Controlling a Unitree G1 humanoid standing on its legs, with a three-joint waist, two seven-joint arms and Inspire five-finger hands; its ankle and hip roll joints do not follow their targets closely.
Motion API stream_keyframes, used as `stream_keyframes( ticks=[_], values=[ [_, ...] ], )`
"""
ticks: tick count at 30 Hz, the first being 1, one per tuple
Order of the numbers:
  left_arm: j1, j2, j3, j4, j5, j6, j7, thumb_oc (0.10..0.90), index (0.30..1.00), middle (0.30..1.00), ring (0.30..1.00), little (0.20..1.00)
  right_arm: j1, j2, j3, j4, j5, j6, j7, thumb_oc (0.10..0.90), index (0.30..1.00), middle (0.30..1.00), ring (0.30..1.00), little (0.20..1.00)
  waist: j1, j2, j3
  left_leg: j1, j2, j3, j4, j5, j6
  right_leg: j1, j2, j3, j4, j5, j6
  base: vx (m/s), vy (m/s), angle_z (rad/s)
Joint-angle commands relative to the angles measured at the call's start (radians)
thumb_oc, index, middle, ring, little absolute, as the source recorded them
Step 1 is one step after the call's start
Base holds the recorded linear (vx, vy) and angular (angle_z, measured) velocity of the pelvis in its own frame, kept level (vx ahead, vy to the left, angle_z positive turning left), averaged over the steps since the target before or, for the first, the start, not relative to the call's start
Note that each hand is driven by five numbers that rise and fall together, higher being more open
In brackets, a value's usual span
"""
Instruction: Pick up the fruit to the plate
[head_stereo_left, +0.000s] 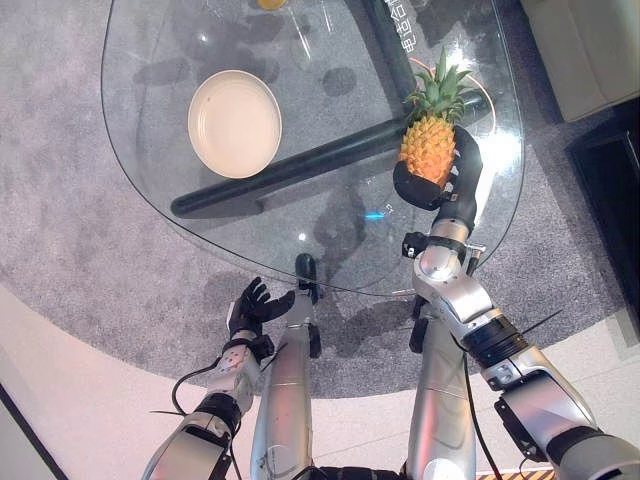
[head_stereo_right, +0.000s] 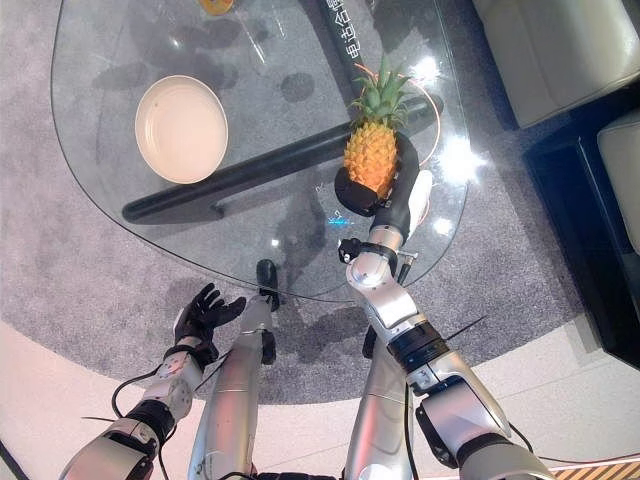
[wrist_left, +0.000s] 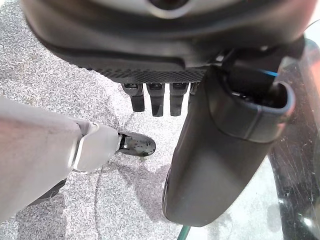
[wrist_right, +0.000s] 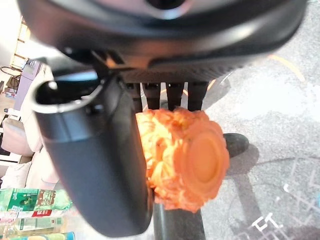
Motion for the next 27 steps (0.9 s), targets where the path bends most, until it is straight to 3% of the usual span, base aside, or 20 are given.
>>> stream_keyframes(
  ticks=[1,14,21,27],
  values=[
    [0.034,0.027,-0.018,0.026,-0.002,-0.036,0.008,0.8,0.9,0.9,0.9,0.9,0.007,0.027,0.016,0.031,0.021,0.008,0.012,0.1,0.3,0.3,0.3,0.2,0.012,0.028,-0.015,-0.033,-0.05,0.001,0.103,-0.087,0.025,0.0,0.029,-0.072,-0.12,0.106,-0.031,0.0,0.0,0.0],
    [0.034,0.022,-0.013,0.018,-0.035,-0.057,0.015,0.8,0.9,0.9,0.9,0.9,-0.01,0.01,0.01,0.022,-0.061,-0.001,0.004,0.1,0.3,0.3,0.3,0.2,0.012,0.029,-0.015,-0.026,-0.051,0.001,0.097,-0.089,0.027,0.006,0.029,-0.074,-0.128,0.108,-0.028,0.0,0.0,0.0],
    [0.044,0.017,0.058,-0.053,-0.194,-0.144,0.014,0.8,0.9,0.9,0.9,0.9,0.0,-0.01,0.001,-0.07,-0.19,-0.028,0.013,0.1,0.3,0.3,0.3,0.2,0.011,0.03,-0.015,-0.009,-0.053,-0.001,0.083,-0.09,0.028,0.017,0.03,-0.069,-0.128,0.101,-0.024,0.0,0.0,0.0],
    [0.041,0.021,0.108,-0.134,-0.246,-0.199,0.038,0.8,0.9,0.9,0.9,0.9,0.002,-0.026,-0.014,-0.114,-0.272,-0.047,0.029,0.1,0.3,0.3,0.3,0.2,0.011,0.035,-0.015,0.023,-0.054,0.001,0.068,-0.09,0.029,0.041,0.027,-0.069,-0.131,0.096,-0.018,0.0,0.0,0.0]
  ],
)
